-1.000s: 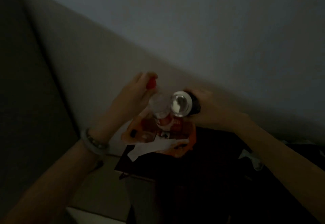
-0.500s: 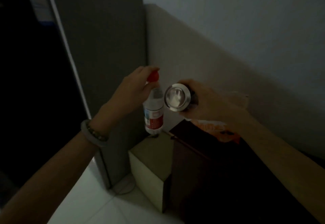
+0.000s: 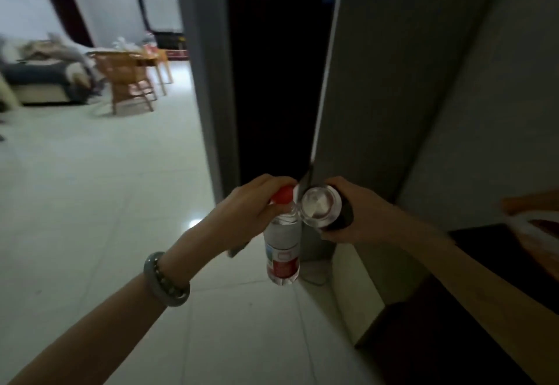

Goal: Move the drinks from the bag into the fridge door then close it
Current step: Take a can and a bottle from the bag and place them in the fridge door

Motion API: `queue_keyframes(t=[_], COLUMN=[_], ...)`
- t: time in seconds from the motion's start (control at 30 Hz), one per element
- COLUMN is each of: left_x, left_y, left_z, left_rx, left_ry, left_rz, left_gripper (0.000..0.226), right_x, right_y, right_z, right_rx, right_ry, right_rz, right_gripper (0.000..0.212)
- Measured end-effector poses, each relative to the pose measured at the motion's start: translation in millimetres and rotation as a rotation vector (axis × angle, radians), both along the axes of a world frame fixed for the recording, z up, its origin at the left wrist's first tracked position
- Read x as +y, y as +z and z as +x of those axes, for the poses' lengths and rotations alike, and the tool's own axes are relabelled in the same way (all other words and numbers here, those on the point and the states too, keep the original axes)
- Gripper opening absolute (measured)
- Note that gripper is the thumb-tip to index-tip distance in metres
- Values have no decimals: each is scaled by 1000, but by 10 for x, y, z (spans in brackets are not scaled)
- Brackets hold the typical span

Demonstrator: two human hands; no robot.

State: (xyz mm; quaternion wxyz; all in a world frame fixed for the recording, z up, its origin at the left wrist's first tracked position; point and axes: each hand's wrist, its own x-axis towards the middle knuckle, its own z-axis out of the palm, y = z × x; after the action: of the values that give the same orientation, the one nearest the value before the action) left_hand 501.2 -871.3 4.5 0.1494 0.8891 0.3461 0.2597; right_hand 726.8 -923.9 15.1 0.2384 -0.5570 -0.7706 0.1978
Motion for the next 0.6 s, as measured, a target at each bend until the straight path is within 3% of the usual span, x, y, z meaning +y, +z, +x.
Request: queue_keyframes(t=[0.3,0.6], left_x=[193,768], left_y=[-250,-379], left_z=[-1822,-3085], left_rx=[15,39], left_ry=[221,330], left_rz=[-51,-38], left_gripper=[42,41], right_x=[781,1517], right_y=[-587,-823], right_z=[-1714,-2917], right_rx=[85,147], right_ry=[321,334], right_rz=[-118,-59], right_gripper=[77,77])
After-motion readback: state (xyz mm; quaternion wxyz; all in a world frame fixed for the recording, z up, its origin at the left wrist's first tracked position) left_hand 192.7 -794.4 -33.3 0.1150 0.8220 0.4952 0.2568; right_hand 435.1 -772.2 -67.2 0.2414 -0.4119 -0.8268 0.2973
